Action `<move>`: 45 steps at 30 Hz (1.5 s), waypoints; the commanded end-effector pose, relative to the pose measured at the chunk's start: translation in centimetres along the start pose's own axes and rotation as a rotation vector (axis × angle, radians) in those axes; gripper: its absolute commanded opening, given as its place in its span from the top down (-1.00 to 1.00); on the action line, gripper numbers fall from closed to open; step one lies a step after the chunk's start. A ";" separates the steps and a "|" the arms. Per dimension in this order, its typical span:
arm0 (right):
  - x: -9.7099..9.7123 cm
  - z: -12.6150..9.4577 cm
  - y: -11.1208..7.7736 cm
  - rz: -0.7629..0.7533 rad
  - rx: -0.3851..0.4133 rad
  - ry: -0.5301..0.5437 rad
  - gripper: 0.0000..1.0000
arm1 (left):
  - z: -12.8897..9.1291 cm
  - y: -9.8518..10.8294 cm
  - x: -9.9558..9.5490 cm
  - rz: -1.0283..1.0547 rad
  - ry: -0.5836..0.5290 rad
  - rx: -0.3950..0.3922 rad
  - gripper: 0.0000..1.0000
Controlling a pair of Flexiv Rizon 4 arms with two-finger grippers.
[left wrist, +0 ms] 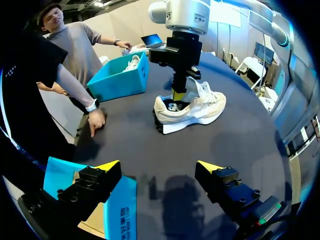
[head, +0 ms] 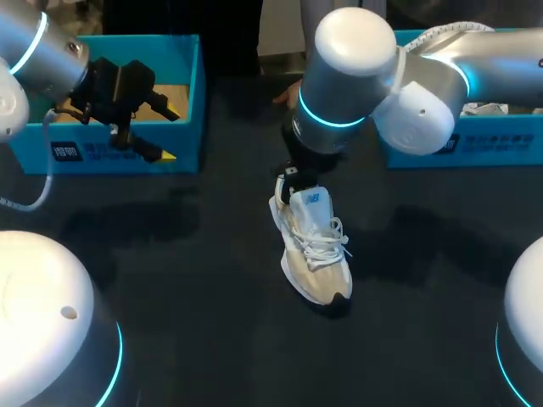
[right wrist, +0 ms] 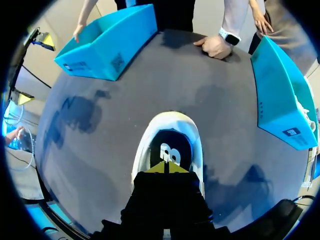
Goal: Take the shoe out of the shoebox, open the shoe tongue, remove and reinsert the insole, then place the shoe into the shoebox
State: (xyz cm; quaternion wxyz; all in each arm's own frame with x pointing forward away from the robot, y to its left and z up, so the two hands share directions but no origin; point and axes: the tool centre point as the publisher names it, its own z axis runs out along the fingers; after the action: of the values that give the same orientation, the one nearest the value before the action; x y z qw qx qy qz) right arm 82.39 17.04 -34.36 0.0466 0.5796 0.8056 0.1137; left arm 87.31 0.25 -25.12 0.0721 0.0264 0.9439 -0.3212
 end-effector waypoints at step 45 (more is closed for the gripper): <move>-1.4 8.2 2.1 -0.111 0.062 -0.020 1.00 | 0.0 0.0 0.0 0.000 0.000 -0.003 -1.00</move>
State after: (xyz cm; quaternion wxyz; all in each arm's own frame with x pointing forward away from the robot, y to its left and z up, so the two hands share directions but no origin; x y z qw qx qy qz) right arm 85.28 16.82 -39.66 0.0611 0.5377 0.8368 0.0827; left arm 87.32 0.23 -25.16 0.0723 0.0264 0.9440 -0.3210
